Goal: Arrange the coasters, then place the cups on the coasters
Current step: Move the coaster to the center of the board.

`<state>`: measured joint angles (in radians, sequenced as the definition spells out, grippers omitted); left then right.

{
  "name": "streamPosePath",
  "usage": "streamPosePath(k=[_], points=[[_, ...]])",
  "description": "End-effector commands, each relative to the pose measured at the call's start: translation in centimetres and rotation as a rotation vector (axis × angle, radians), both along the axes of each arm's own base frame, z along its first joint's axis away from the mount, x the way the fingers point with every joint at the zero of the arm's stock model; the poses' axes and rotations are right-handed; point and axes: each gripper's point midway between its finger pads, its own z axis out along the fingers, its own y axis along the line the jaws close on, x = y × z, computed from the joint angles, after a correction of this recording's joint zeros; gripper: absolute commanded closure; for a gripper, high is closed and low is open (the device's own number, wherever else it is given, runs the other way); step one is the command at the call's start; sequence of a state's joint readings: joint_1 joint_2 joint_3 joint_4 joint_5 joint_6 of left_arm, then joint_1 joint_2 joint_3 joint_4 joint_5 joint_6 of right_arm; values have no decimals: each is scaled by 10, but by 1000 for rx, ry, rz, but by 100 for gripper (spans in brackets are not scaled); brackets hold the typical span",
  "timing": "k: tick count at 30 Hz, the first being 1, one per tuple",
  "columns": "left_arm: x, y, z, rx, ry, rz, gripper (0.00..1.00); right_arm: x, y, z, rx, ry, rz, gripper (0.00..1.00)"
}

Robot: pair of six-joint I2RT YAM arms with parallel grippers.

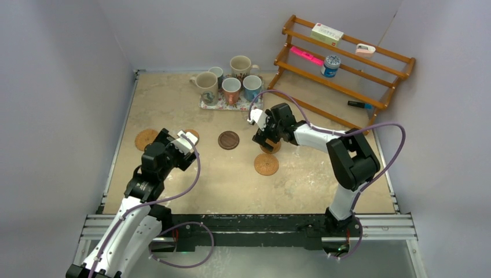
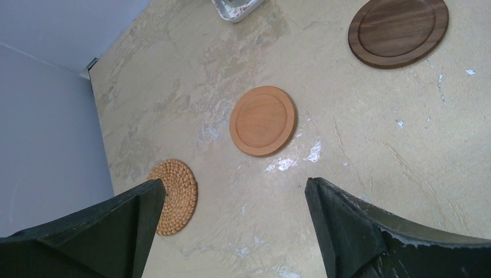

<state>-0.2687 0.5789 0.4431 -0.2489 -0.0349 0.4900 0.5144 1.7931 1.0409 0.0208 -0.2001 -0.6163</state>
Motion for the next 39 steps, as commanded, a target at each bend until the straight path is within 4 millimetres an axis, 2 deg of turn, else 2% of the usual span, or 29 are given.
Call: streamPosePath(k=[1, 11, 16, 23, 32, 39], points=[[4, 2, 7, -12, -38, 17, 0, -12, 4, -28, -14, 86, -51, 1], [3, 3, 8, -13, -42, 19, 0, 9, -3, -28, -24, 33, -170, 1], [3, 3, 8, -13, -43, 19, 0, 17, -9, -19, -22, -11, -214, 1], [3, 3, 8, -13, -43, 17, 0, 15, -17, -3, -29, -24, -215, 1], [2, 2, 8, -13, -42, 14, 0, 10, -38, -13, -101, -14, -230, 1], [3, 2, 7, -11, -42, 14, 0, 22, -55, -21, -126, -35, -283, 1]])
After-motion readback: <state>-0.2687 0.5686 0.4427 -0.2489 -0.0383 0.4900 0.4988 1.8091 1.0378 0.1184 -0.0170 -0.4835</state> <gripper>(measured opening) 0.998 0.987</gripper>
